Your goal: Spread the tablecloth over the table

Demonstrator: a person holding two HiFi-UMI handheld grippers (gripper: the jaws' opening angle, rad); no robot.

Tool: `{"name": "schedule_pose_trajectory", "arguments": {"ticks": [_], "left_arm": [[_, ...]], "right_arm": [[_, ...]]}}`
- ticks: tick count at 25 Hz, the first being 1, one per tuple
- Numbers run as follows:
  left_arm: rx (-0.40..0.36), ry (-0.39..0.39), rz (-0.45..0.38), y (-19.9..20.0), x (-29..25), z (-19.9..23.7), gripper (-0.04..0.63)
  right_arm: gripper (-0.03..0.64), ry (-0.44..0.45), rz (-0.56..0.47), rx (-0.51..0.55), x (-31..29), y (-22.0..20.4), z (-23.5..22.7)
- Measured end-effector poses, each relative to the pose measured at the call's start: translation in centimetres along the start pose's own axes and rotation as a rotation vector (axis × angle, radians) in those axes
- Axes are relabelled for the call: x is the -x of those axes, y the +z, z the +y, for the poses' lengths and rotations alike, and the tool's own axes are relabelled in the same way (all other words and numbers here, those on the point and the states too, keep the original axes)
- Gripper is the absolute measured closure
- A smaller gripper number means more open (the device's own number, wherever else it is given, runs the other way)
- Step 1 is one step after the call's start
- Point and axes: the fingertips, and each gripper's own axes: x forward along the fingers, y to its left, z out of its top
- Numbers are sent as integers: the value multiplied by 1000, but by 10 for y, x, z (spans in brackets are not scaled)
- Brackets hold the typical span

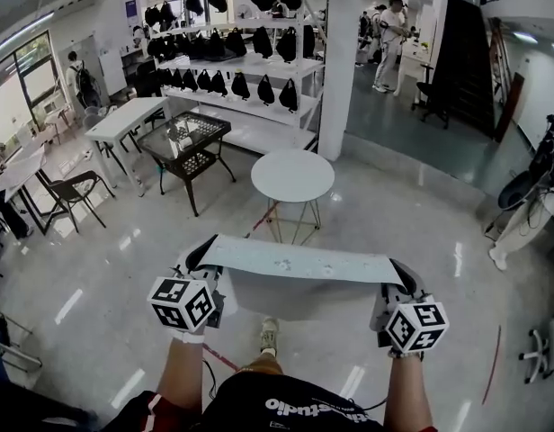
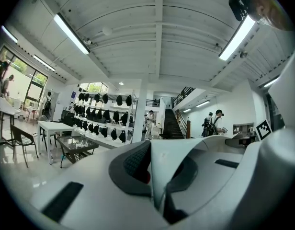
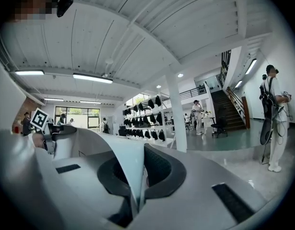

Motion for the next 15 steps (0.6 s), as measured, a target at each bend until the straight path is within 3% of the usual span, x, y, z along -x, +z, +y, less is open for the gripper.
{"name": "schedule_pose_trajectory", "arguments": {"ticks": [15], "left_arm": [[13, 4, -1, 1, -47, 22, 575]], "right_arm": [[591, 7, 10, -2, -47, 2, -15]]}}
